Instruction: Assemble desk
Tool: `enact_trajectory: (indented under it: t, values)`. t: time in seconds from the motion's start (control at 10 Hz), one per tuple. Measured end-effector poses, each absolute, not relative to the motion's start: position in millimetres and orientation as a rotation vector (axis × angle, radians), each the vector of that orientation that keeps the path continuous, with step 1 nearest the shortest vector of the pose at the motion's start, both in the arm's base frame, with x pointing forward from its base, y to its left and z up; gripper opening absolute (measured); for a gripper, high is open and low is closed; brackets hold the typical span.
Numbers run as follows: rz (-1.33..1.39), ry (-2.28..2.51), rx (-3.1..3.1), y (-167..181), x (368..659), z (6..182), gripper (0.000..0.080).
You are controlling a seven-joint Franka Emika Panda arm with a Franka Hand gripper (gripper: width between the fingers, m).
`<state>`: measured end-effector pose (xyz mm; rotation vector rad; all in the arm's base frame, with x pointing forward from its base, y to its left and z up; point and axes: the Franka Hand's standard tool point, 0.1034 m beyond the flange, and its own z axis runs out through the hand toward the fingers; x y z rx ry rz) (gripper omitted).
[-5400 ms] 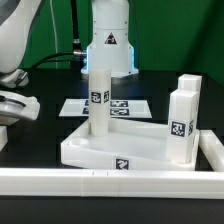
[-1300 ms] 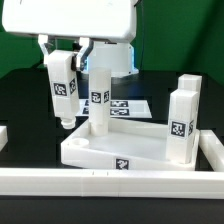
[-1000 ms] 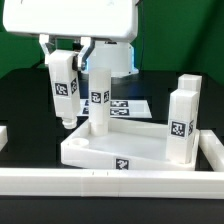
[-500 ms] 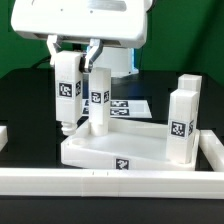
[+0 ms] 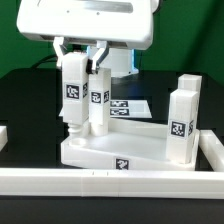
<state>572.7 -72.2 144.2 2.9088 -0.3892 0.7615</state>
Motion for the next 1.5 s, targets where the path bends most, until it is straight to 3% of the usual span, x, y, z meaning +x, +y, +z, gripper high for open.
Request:
enact_trajectory:
  t: [1.5]
  values:
    - [0.728,-0.338,2.883,-72.0,565.9,113.3,0.0291]
